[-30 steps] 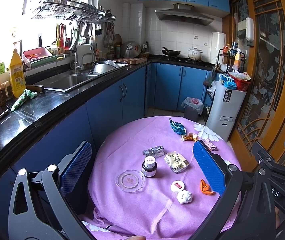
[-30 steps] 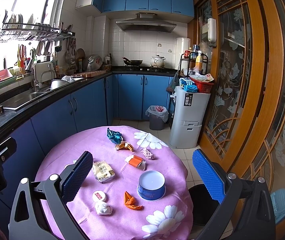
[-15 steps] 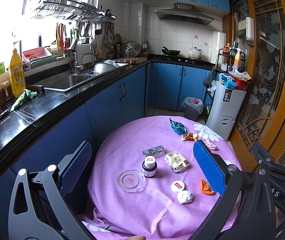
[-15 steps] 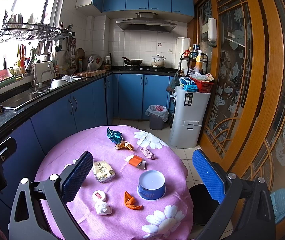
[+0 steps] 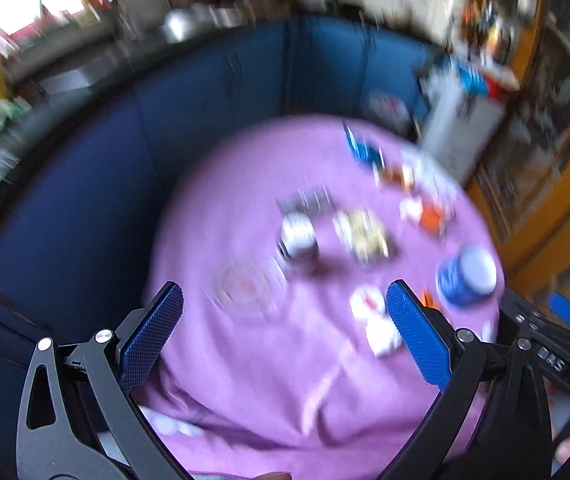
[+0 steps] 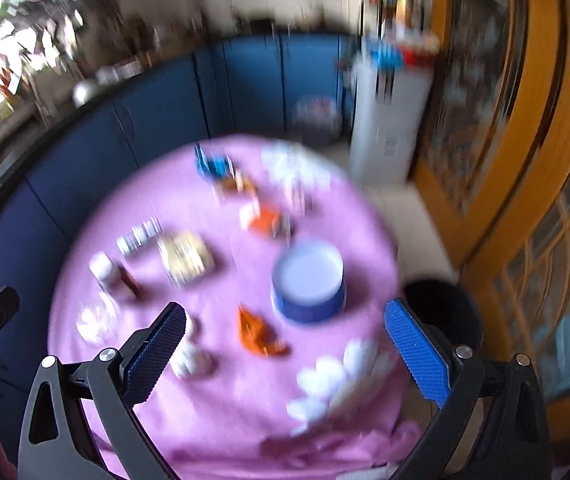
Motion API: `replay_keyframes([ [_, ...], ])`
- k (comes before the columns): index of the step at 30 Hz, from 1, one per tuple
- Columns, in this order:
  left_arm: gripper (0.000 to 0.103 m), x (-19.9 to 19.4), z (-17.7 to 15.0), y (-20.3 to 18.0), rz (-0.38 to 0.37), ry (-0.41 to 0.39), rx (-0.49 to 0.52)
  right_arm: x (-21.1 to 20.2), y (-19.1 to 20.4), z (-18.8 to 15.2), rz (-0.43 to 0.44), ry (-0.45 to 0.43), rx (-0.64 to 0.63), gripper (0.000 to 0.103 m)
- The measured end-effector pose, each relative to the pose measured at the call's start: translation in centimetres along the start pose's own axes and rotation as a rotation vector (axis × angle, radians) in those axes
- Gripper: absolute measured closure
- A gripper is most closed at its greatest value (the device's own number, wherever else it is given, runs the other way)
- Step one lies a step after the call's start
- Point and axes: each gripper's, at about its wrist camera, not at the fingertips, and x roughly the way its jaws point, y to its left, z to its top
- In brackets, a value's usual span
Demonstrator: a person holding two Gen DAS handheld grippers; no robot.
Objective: Organize rigid objects
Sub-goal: 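Grasp the dark jar with the left tool while the right tool grasps the white plate, then lift the dark jar with the left tool while the right tool lifts the white plate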
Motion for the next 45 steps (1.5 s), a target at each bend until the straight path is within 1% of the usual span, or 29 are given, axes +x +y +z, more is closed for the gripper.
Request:
replay_keyframes([
  [1, 0.003, 1.9, -0.1, -0.1, -0.021, 0.069, 0.005, 1.1, -0.1, -0.2, -0.002, 0.033, -0.002, 0.006],
  [2, 0.003, 3.1, -0.2, -0.2, -0.013, 0.102, 0.012, 2.1, -0.3, -0.3, -0.005, 0.062, -0.004, 0.006],
  [4, 0.003, 4.4, -0.3, -0.5, 0.003, 0.127, 0.023, 3.6, -0.6, -0.5, -0.013, 0.101, 0.003, 0.006],
  [6, 0.003, 5.7, -0.2, -0.8, 0.001, 0.150, 0.024, 4.5, -0.9, -0.2, -0.020, 0.126, 0.012, 0.006],
  [9, 0.003, 6.8, 0.7, -1.5, 0.015, 0.171, 0.032, 5.4, -1.2, 0.5, -0.030, 0.149, 0.016, 0.006],
  [15, 0.003, 9.6, 2.9, -2.2, 0.044, 0.194, 0.052, 7.6, -1.9, 2.3, -0.061, 0.157, 0.022, 0.006],
  [20, 0.003, 12.3, 3.9, -2.5, 0.052, 0.231, 0.055, 9.5, -1.9, 3.2, -0.076, 0.193, 0.012, 0.006],
  [23, 0.004, 13.3, 4.2, -2.3, 0.046, 0.254, 0.048, 10.1, -1.5, 3.4, -0.085, 0.198, -0.001, 0.006],
  [26, 0.017, 14.0, 4.2, -2.1, 0.036, 0.276, 0.037, 10.2, -0.9, 3.6, -0.090, 0.190, -0.023, 0.007],
  [28, 0.021, 14.2, 4.1, -2.1, 0.043, 0.279, 0.041, 10.0, -0.5, 3.7, -0.096, 0.176, -0.040, 0.010],
  [30, 0.029, 14.3, 4.1, -2.1, 0.045, 0.276, 0.042, 10.1, -0.2, 3.8, -0.102, 0.178, -0.057, 0.028],
  [31, 0.032, 14.5, 4.1, -2.2, 0.047, 0.277, 0.042, 10.2, -0.1, 3.7, -0.104, 0.187, -0.064, 0.031],
  [34, 0.041, 14.8, 4.0, -2.1, 0.048, 0.281, 0.038, 10.2, 0.0, 3.7, -0.102, 0.182, -0.068, 0.031],
  [35, 0.047, 14.8, 4.0, -2.0, 0.050, 0.278, 0.036, 10.2, 0.0, 3.6, -0.102, 0.181, -0.067, 0.031],
  [37, 0.063, 14.6, 4.0, -1.9, 0.054, 0.265, 0.034, 10.1, -0.1, 3.6, -0.101, 0.178, -0.066, 0.031],
  [45, 0.067, 14.2, 4.2, -1.7, 0.048, 0.223, 0.020, 9.8, 0.4, 3.6, -0.090, 0.161, -0.074, 0.031],
])
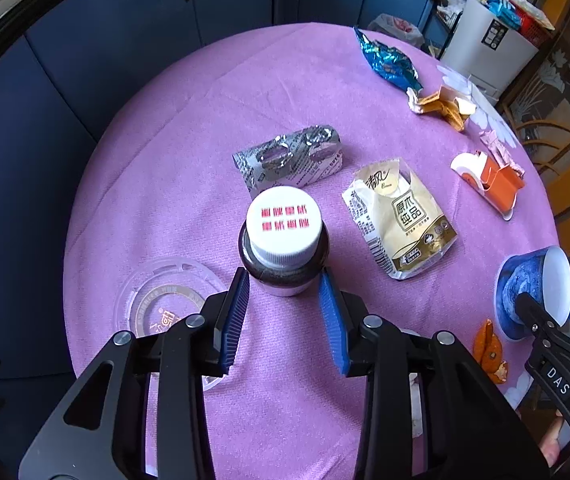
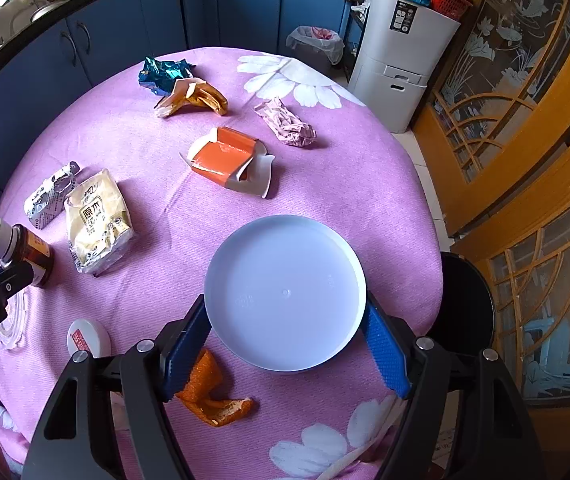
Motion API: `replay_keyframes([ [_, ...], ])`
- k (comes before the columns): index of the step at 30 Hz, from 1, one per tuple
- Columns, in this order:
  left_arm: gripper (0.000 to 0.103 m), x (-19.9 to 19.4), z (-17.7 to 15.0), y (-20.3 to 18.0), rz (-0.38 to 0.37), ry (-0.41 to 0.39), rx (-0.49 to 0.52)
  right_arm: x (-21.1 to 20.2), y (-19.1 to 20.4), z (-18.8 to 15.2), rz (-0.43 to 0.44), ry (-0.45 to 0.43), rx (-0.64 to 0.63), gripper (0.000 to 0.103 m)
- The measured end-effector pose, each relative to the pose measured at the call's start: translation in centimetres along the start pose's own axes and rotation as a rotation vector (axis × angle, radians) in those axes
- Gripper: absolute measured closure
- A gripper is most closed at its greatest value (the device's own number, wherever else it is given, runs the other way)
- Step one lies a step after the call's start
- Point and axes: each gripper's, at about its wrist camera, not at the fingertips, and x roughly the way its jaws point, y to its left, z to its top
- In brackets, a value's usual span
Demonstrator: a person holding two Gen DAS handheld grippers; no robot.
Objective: Organize rigid objects
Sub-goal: 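Lift the dark jar with the left tool while the right tool lifts the white plate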
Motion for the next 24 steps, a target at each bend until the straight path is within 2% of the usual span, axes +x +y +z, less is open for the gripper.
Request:
replay_keyframes([
  [2, 0.072, -0.2, 0.1, -0.1, -0.007, -0.008, 0.002, -0.2, 0.0, 0.0, -0.001, -0.010, 0.000, 0.031],
  [3, 0.081, -0.4, 0.1, -0.1, -0.008, -0.013, 0.006, -0.3, 0.0, 0.0, -0.003, -0.016, -0.001, 0.031],
  [9, 0.080, -0.3, 0.2, -0.1, 0.002, -0.018, 0.002, -0.4, -0.1, 0.0, 0.005, -0.025, 0.001, 0.031],
  [10, 0.074, -0.2, 0.3, 0.0, -0.014, -0.013, -0.005, -0.4, -0.2, 0.0, 0.007, -0.024, 0.002, 0.031],
  [11, 0.063, -0.1, 0.3, 0.1, -0.021, -0.010, -0.011, -0.4, -0.2, -0.1, 0.009, -0.025, 0.001, 0.031],
  [12, 0.022, 0.0, 0.4, 0.2, -0.027, -0.013, -0.023, -0.4, -0.2, -0.1, 0.009, -0.028, -0.002, 0.031],
  [13, 0.005, -0.1, 0.4, 0.4, -0.021, -0.034, -0.033, -0.5, -0.2, -0.2, 0.011, -0.030, -0.003, 0.031],
  [14, 0.005, -0.6, 0.5, 0.6, -0.002, -0.093, -0.049, -0.5, -0.2, -0.1, 0.011, -0.032, -0.004, 0.031],
  [18, 0.007, -1.1, 1.3, -0.1, 0.059, -0.150, -0.007, -0.4, -0.2, 0.0, 0.007, -0.030, 0.000, 0.031],
  [20, 0.014, -0.7, 1.6, -0.4, 0.053, -0.134, 0.003, -0.4, -0.2, 0.0, 0.007, -0.029, 0.000, 0.031],
  [21, 0.022, -0.4, 1.6, -0.5, 0.062, -0.124, 0.009, -0.4, -0.2, 0.0, 0.006, -0.029, 0.000, 0.031],
  [22, 0.024, 0.0, 1.6, -0.6, 0.067, -0.106, 0.021, -0.3, -0.2, 0.1, 0.005, -0.029, 0.001, 0.031],
  [23, 0.030, 0.4, 1.5, -0.8, 0.071, -0.086, 0.031, -0.3, -0.3, 0.1, 0.004, -0.029, 0.002, 0.031],
  [24, 0.040, 0.8, 1.4, -0.8, 0.075, -0.071, 0.034, -0.3, -0.3, 0.1, 0.003, -0.028, 0.002, 0.031],
])
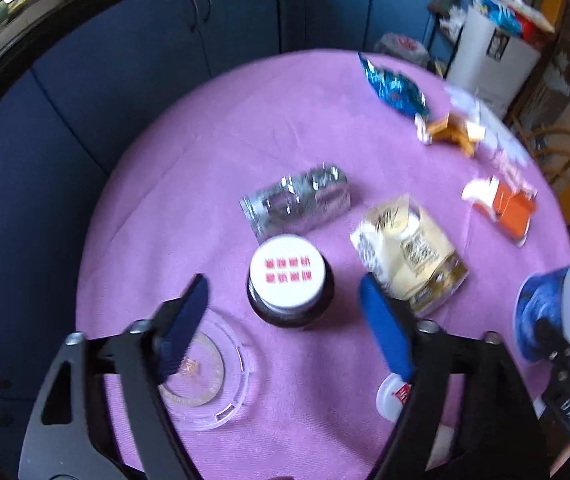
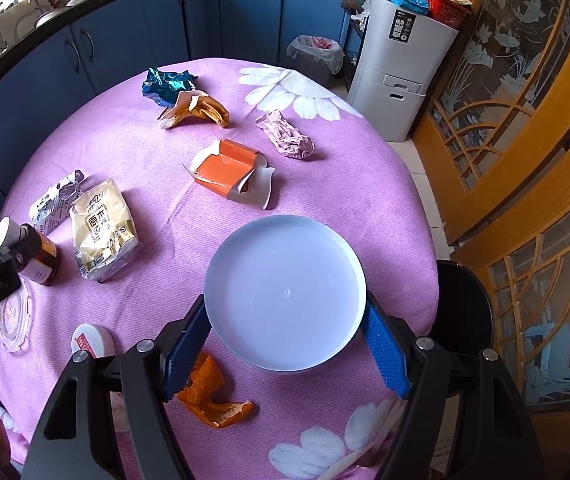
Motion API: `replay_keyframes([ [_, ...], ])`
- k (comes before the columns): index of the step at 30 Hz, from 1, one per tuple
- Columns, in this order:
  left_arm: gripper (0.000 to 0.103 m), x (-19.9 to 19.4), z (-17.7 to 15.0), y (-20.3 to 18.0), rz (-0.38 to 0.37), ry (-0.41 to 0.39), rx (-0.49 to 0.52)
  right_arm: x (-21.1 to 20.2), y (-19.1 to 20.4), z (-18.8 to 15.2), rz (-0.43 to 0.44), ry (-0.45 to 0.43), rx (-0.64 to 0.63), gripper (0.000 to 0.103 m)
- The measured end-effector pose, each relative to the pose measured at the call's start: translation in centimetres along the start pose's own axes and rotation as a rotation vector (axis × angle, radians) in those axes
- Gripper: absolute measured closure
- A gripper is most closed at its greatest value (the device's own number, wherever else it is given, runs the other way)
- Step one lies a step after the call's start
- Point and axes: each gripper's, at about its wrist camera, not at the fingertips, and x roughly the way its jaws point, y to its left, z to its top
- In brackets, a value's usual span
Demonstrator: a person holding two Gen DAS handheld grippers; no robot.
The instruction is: Organize rigid objects
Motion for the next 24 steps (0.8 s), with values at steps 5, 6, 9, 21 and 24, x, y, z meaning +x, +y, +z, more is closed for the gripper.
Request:
replay_keyframes([
  [5, 0.057, 0.8, -0.2, 0.0, -0.011, 0.034, 0.005, -0.1, 0.0, 0.1, -0.003, -0.008, -0.005, 0.031],
  [6, 0.057, 0.7, -0.2, 0.0, -0.010, 0.028, 0.009, -0.1, 0.0, 0.1, -0.005, -0.011, -0.007, 0.031],
  [9, 0.057, 0.2, -0.2, 0.1, -0.011, 0.017, 0.008, -0.5, -0.2, 0.3, -0.011, -0.029, 0.002, 0.031],
  [21, 0.057, -2.3, -0.5, -0.9, -0.016, -0.026, 0.037, -1.9, -0.8, 0.2, -0.012, -0.073, 0.025, 0.031],
  [24, 0.057, -3.0, -0.4, -1.6, -0.021, -0.039, 0.053, -2.3, -1.3, 0.1, -0.012, -0.084, 0.035, 0.031],
])
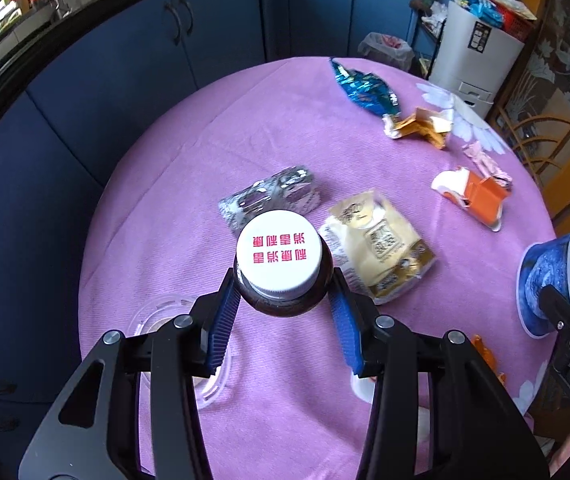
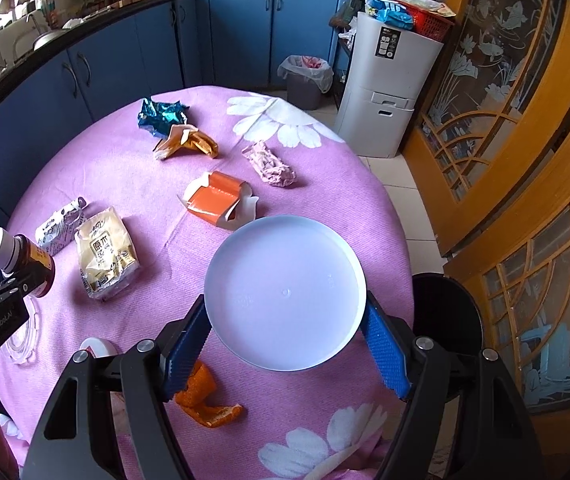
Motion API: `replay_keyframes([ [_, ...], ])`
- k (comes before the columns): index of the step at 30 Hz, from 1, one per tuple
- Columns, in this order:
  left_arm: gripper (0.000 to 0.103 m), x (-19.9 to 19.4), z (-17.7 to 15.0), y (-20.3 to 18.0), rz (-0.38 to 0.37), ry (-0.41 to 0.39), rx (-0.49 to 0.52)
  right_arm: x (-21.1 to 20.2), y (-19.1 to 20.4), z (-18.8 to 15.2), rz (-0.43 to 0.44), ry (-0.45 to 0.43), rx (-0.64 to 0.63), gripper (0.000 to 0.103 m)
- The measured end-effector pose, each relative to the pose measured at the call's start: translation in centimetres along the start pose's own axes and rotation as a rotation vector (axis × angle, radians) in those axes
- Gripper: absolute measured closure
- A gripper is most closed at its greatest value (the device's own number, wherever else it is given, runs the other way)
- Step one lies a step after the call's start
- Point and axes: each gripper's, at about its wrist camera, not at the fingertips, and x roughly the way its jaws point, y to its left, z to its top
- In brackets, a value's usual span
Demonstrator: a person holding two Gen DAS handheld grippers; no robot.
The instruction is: Organize rigid objects
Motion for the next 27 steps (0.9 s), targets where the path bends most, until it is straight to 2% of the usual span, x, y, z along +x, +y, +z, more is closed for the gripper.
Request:
replay_keyframes([
  [5, 0.057, -1.1, 0.4, -2.1, -0.010, -0.025, 0.041, -0.8, -1.7, -0.2, -0.006, -0.024, 0.032, 0.031],
  [11, 0.057, -2.2, 1.0, -6.4, -0.036, -0.059, 0.114, -1.9, -5.2, -0.4, -0.035, -0.063, 0.092, 0.031],
  [23, 0.057, -3.7, 1.4, -18.7, -0.132, -0.099, 0.299, -2.1, -14.7, -1.6, -0.141, -0.090, 0.247, 0.031],
  [27, 0.057, -4.0, 1.3, -21.6, -0.150, -0.107, 0.335, -1.7, -17.4, -2.2, -0.165, -0.088, 0.299, 0.030],
])
